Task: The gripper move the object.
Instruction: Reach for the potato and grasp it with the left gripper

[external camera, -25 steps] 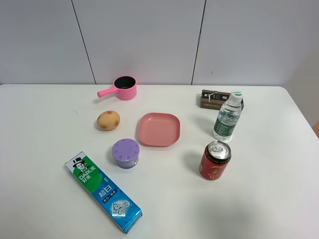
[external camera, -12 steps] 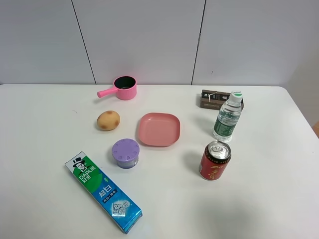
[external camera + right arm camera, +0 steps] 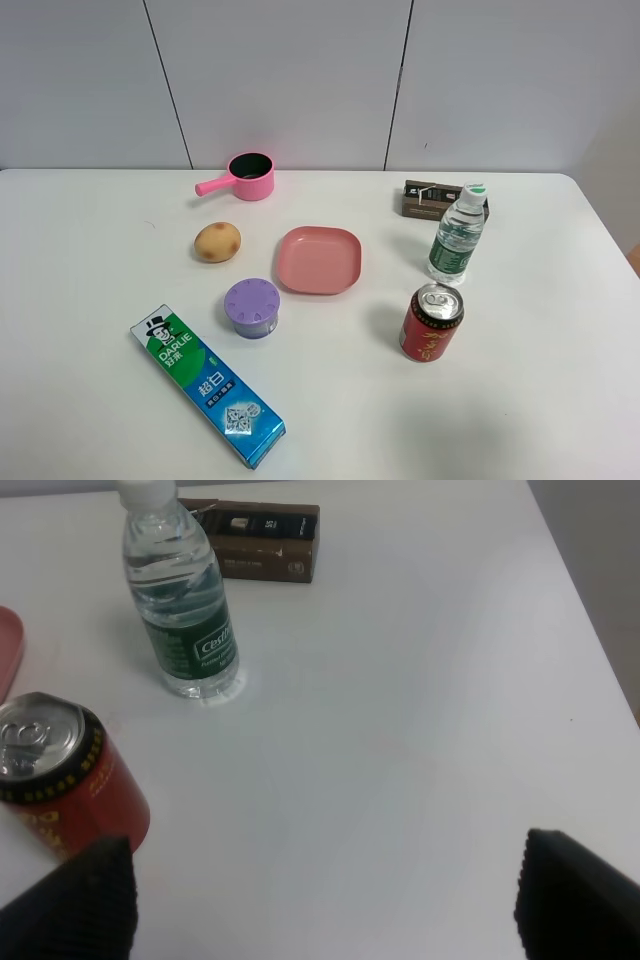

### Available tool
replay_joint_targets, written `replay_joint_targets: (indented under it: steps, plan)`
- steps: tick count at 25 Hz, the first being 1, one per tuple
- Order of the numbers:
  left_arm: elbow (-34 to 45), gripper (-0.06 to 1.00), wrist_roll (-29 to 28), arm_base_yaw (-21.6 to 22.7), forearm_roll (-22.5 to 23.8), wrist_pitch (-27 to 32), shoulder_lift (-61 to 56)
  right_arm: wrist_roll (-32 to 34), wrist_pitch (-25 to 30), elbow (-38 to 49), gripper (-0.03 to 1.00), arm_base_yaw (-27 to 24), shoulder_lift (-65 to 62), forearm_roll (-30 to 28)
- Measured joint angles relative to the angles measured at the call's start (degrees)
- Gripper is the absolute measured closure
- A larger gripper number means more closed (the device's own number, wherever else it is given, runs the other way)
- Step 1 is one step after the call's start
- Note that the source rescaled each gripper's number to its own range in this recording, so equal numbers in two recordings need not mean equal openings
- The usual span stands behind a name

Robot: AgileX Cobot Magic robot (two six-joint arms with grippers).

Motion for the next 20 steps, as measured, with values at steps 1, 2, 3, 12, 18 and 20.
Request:
replay_joint_targets:
  steps: [1, 2, 3, 12, 18, 20]
  plan:
    - [-2.11, 0.10, 1.02, 0.00, -0.69, -0.08, 3.87, 0.00, 0.00, 0.00, -0.03, 0.00, 0.00, 0.00]
    - [-3.91, 0.10, 2.68, 0.00, -1.78, -0.06, 7.05, 0.00, 0.00, 0.00, -0.03, 0.00, 0.00, 0.00]
    - [-6.00, 0.10, 4.86, 0.00, -3.47, -0.13, 10.90, 0.00, 0.00, 0.00, -0.03, 0.00, 0.00, 0.00]
    - [-17.49, 0.10, 30.97, 0.00, -24.63, -2.55, 39.93, 0.00, 0.00, 0.00, -0.03, 0.00, 0.00, 0.00]
    - [-22.03, 0.10, 39.40, -4.82, -25.90, -3.26, 52.98, 0.00, 0.00, 0.00, -0.03, 0.00, 0.00, 0.00]
    - [-22.97, 0.10, 42.69, -7.98, -25.73, -5.22, 55.69, 0.00, 0.00, 0.00, -0.03, 0.00, 0.00, 0.00]
